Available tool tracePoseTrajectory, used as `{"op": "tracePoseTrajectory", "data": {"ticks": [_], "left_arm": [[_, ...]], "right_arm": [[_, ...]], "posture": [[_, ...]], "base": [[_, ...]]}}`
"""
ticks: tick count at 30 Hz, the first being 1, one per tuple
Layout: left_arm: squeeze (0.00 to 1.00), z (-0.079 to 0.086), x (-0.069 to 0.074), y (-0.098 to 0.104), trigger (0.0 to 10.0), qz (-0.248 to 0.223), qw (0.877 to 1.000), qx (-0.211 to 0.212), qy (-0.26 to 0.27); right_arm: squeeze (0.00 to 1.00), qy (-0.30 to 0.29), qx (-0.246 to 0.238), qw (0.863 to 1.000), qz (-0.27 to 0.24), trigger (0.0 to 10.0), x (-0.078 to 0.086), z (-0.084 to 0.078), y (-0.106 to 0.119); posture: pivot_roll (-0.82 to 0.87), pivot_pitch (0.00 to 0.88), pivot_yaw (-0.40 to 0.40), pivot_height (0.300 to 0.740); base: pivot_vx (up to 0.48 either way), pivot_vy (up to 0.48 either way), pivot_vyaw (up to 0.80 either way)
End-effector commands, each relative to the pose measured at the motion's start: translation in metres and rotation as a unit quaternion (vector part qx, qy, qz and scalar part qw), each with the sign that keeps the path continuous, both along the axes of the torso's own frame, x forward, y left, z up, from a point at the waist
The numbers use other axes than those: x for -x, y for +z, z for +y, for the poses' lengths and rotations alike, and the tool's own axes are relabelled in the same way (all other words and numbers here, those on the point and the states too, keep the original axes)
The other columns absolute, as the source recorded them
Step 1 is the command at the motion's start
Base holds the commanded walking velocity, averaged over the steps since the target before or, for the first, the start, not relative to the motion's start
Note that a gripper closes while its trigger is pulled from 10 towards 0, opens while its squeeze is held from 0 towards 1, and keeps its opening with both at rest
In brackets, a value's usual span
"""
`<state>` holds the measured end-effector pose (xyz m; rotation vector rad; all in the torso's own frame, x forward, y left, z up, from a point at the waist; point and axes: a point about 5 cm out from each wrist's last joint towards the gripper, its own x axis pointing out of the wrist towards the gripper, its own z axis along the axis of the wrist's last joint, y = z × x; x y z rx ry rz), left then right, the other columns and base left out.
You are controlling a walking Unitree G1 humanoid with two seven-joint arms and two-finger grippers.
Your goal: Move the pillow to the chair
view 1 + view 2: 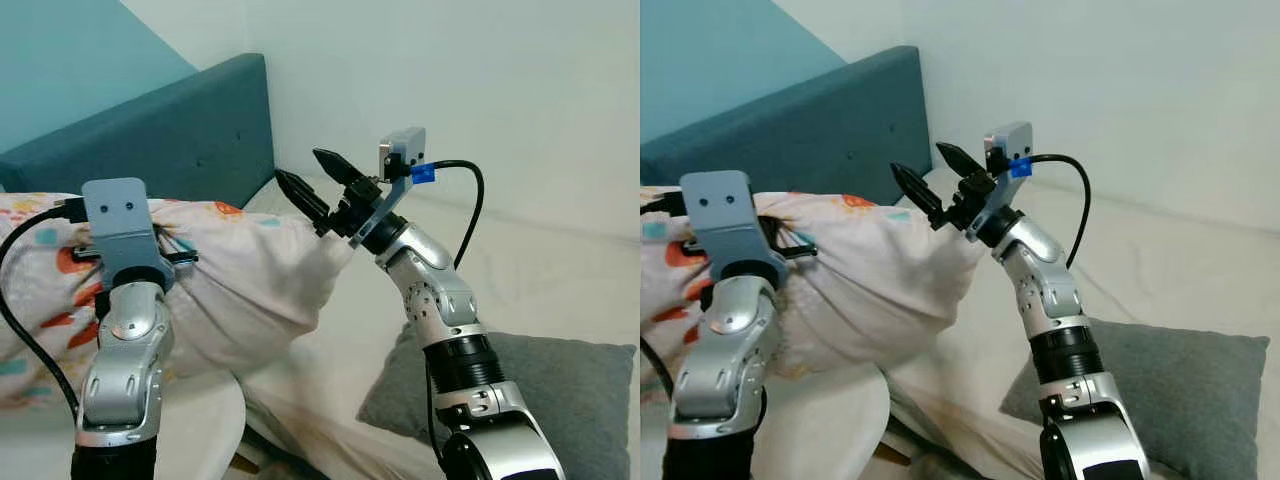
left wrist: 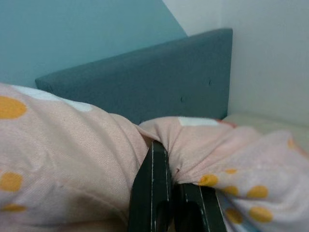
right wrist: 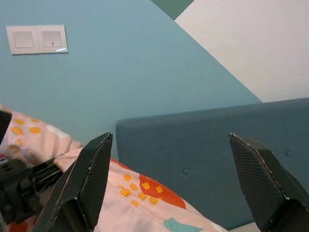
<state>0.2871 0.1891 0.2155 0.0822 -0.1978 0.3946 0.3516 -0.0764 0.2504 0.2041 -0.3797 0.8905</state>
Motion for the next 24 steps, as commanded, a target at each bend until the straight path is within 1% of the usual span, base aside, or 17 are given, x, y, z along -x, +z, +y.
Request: {"op": "tracePoseTrajectory", "data": {"ticks": [1, 3, 4, 5, 8, 9, 10, 12, 13, 15, 16, 18, 19, 21, 24], "left_arm": [[0.00, -0.001, 0.003, 0.002, 10.0, -0.014, 1.000, -0.004, 0.007], [0.00, 0.001, 0.003, -0.005, 10.0, -0.002, 1.000, 0.004, 0.010], [0.00, 0.001, 0.003, -0.009, 10.0, 0.002, 1.000, 0.017, 0.006], [0.00, 0.001, 0.003, -0.009, 10.0, 0.002, 1.000, 0.017, 0.006], [0.00, 0.001, 0.002, -0.012, 10.0, 0.000, 0.999, 0.041, -0.005], [0.00, 0.001, 0.002, -0.016, 10.0, 0.010, 0.999, 0.053, -0.006], [0.00, 0.001, 0.002, -0.016, 10.0, 0.010, 0.999, 0.053, -0.006], [0.00, 0.002, 0.001, -0.020, 10.0, 0.023, 0.998, 0.066, -0.007], [0.00, 0.001, 0.002, -0.025, 10.0, 0.035, 0.997, 0.068, -0.007], [0.00, 0.001, 0.002, -0.026, 10.0, 0.037, 0.997, 0.069, -0.008], [0.00, 0.000, 0.003, -0.030, 10.0, 0.043, 0.997, 0.056, -0.010], [0.00, 0.000, 0.003, -0.031, 10.0, 0.045, 0.998, 0.048, -0.011], [0.00, -0.003, 0.006, -0.032, 10.0, 0.044, 0.999, 0.024, -0.019], [0.00, -0.003, 0.006, -0.032, 10.0, 0.044, 0.999, 0.024, -0.019], [0.00, -0.006, 0.009, -0.034, 10.0, 0.042, 0.998, -0.014, -0.036]], "right_arm": [[0.00, -0.002, 0.006, 1.000, 0.002, 10.0, 0.000, 0.000, -0.003], [0.00, 0.000, 0.010, 1.000, -0.001, 10.0, 0.001, 0.002, -0.004], [0.00, 0.001, 0.014, 1.000, 0.003, 10.0, 0.002, 0.005, -0.007], [0.00, 0.001, 0.014, 1.000, 0.003, 10.0, 0.002, 0.005, -0.007], [0.00, 0.002, 0.021, 1.000, 0.009, 10.0, 0.004, 0.010, -0.013], [0.00, -0.005, 0.024, 1.000, 0.018, 10.0, 0.002, 0.009, -0.018], [0.00, -0.005, 0.024, 1.000, 0.018, 10.0, 0.002, 0.009, -0.018], [0.00, -0.014, 0.027, 0.999, 0.029, 10.0, 0.000, 0.007, -0.024], [0.00, -0.027, 0.028, 0.998, 0.040, 10.0, -0.002, 0.002, -0.029], [0.00, -0.030, 0.027, 0.998, 0.043, 10.0, -0.002, 0.001, -0.030], [0.00, -0.039, 0.028, 0.998, 0.048, 10.0, -0.004, -0.004, -0.032], [0.00, -0.042, 0.028, 0.997, 0.050, 10.0, -0.004, -0.005, -0.033], [0.00, -0.052, 0.030, 0.997, 0.054, 10.0, -0.005, -0.010, -0.035], [0.00, -0.052, 0.030, 0.997, 0.054, 10.0, -0.005, -0.010, -0.035], [0.00, -0.077, 0.028, 0.994, 0.071, 10.0, -0.005, -0.020, -0.042]], "posture": [[0.08, 0.000, -0.012, 0.740], [0.08, 0.000, -0.011, 0.740], [0.08, 0.000, -0.014, 0.740], [0.08, 0.000, -0.014, 0.740], [0.08, 0.000, -0.014, 0.740], [0.08, 0.000, -0.018, 0.740], [0.08, 0.000, -0.018, 0.740], [0.08, 0.000, -0.018, 0.740], [0.08, 0.000, -0.019, 0.740], [0.08, 0.000, -0.019, 0.740], [0.08, 0.000, -0.021, 0.740], [0.08, 0.000, -0.021, 0.740], [0.08, 0.000, -0.025, 0.740], [0.08, 0.000, -0.025, 0.740], [0.08, 0.000, -0.030, 0.740]], "base": [[0.000, 0.000, 0.70], [0.000, 0.000, 0.70], [0.000, 0.000, 0.70], [0.000, 0.000, 0.70], [0.000, 0.000, 0.70], [0.000, 0.000, 0.71], [0.000, 0.000, 0.71], [0.000, 0.000, 0.71], [-0.480, 0.000, 0.71], [-0.480, 0.000, 0.71], [-0.480, 0.000, 0.71], [-0.480, 0.000, 0.71], [0.000, 0.000, 0.71], [0.000, 0.000, 0.71], [0.000, 0.000, 0.70]]}}
